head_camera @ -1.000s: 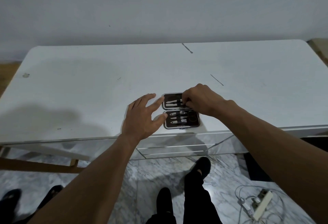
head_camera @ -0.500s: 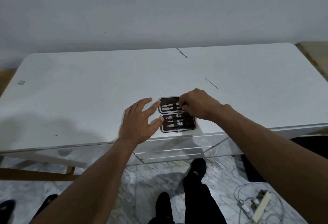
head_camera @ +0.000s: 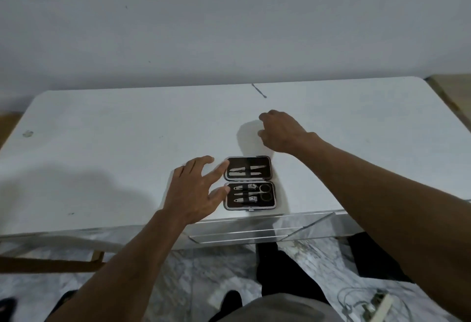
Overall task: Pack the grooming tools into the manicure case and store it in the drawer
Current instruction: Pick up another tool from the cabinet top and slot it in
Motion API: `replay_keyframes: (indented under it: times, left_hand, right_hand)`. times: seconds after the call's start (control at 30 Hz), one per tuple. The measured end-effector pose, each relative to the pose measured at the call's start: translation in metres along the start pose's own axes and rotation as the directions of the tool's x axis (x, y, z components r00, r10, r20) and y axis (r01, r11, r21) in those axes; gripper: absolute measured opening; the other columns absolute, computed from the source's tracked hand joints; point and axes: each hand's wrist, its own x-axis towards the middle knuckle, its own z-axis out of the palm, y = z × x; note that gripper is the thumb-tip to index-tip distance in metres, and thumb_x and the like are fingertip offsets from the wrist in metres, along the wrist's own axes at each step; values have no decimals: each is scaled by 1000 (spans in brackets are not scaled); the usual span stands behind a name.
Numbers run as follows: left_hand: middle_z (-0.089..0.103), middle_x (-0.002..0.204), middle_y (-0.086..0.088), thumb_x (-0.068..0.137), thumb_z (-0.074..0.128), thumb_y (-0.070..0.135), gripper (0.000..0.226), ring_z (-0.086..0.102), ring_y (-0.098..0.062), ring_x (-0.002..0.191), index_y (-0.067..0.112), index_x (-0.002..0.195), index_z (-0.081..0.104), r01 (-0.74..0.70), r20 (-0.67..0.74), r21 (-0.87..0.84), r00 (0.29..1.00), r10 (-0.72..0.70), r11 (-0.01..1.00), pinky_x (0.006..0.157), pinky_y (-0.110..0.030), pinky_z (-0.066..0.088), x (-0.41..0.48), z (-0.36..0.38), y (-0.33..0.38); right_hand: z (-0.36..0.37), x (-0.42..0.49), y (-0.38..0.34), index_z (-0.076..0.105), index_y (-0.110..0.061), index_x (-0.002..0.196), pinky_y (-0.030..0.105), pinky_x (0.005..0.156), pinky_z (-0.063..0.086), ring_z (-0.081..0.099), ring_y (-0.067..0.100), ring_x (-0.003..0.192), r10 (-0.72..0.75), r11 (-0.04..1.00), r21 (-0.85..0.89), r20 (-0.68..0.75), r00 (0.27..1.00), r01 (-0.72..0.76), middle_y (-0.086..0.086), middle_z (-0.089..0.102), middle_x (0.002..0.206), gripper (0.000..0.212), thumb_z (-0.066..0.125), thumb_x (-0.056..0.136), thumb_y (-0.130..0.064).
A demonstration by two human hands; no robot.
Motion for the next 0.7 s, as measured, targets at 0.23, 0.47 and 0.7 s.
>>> replay_keyframes:
  times: [0.23, 0.47, 0.7]
  left_hand:
    - [47, 142, -5, 93, 39, 57, 58, 40, -24, 134, 37, 147, 38, -28, -26, -75, 999, 26, 997, 113, -49, 26, 2, 4, -2]
    - [39, 149, -3, 88, 43, 58, 61, 29, -20, 142, 42, 146, 34, 32, 14, -85, 999, -31, 996, 119, -46, 12, 5, 1, 1]
    - [40, 147, -1, 88, 44, 59, 60, 28, -16, 142, 43, 146, 35, 44, 3, -104, 999, -44, 994, 119, -42, 10, 6, -1, 3]
  right_hand:
    - [4, 67, 5, 47, -1, 123, 45, 97, 43, 45, 35, 125, 67, 998, 11, 58, 996, -68, 16, 45, 134, 32, 47, 94, -15]
    - [10, 105, 10, 34, 5, 138, 46, 108, 36, 36, 35, 131, 89, 995, -50, 59, 994, -86, 20, 33, 144, 49, 43, 94, -15]
    - [4, 95, 19, 59, 2, 115, 41, 89, 49, 56, 39, 112, 5, 995, -104, -49, 999, -10, 20, 60, 118, 27, 44, 93, -3]
